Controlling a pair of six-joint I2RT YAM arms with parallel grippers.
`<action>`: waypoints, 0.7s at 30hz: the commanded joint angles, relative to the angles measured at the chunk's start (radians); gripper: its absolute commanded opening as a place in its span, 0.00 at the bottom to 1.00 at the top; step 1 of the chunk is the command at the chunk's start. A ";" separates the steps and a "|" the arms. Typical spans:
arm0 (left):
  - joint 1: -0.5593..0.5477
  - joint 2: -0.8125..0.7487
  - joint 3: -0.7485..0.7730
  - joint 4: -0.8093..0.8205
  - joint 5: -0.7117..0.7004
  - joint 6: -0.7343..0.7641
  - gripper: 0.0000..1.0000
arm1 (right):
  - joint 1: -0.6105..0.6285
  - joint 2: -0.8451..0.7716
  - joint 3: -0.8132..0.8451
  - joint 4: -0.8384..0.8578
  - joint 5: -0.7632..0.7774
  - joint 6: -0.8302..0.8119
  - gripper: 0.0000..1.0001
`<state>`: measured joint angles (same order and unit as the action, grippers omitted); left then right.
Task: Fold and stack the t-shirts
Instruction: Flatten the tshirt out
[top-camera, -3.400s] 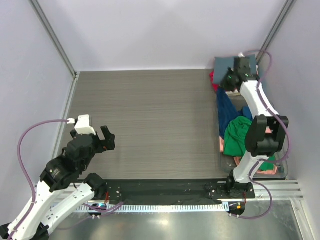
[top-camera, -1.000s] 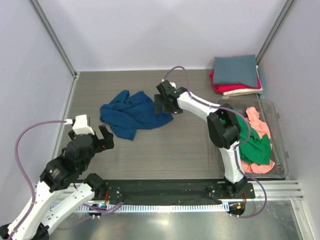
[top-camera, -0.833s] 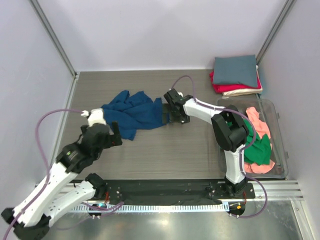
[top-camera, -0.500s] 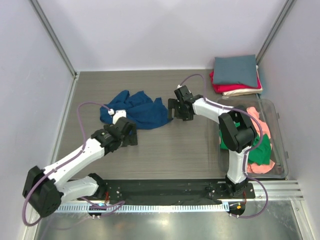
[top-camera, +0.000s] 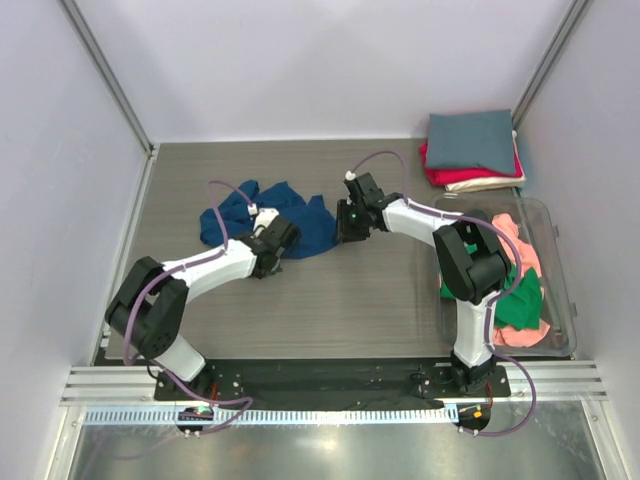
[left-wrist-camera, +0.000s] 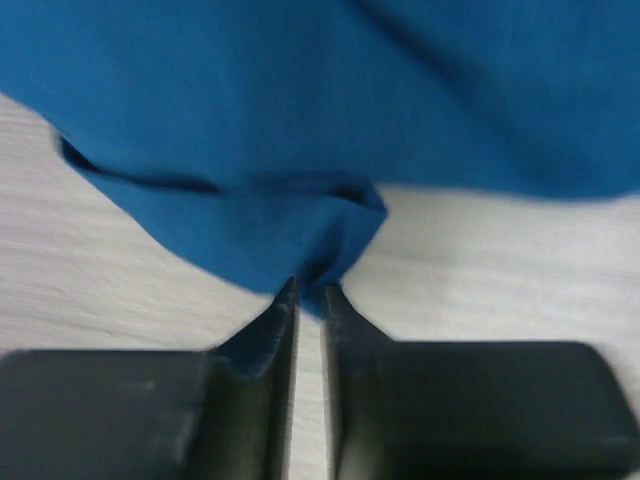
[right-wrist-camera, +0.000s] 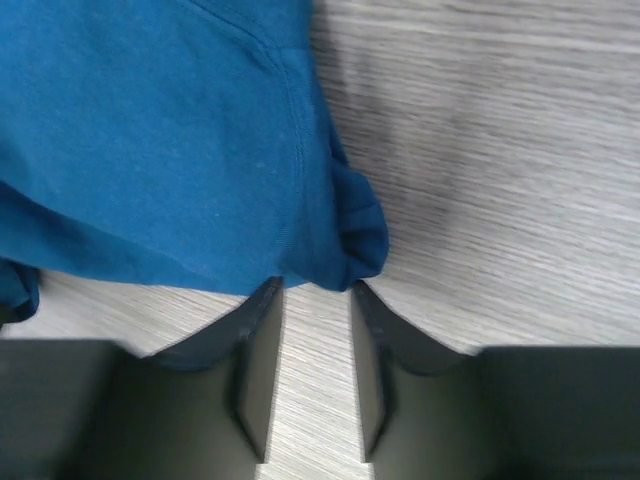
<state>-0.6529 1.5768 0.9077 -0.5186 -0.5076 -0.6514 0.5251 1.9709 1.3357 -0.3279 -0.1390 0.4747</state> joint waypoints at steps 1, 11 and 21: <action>0.038 -0.003 0.068 -0.003 -0.106 0.021 0.12 | -0.019 0.009 -0.001 0.070 -0.059 0.002 0.36; 0.122 -0.265 0.298 -0.211 -0.137 0.116 0.00 | -0.146 -0.133 0.109 0.041 -0.139 0.013 0.01; 0.253 -0.334 1.008 -0.529 -0.222 0.364 0.00 | -0.352 -0.320 0.630 -0.322 -0.116 -0.015 0.01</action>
<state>-0.4061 1.2461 1.8099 -0.8852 -0.6456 -0.4023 0.2165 1.7435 1.8320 -0.5236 -0.2562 0.4736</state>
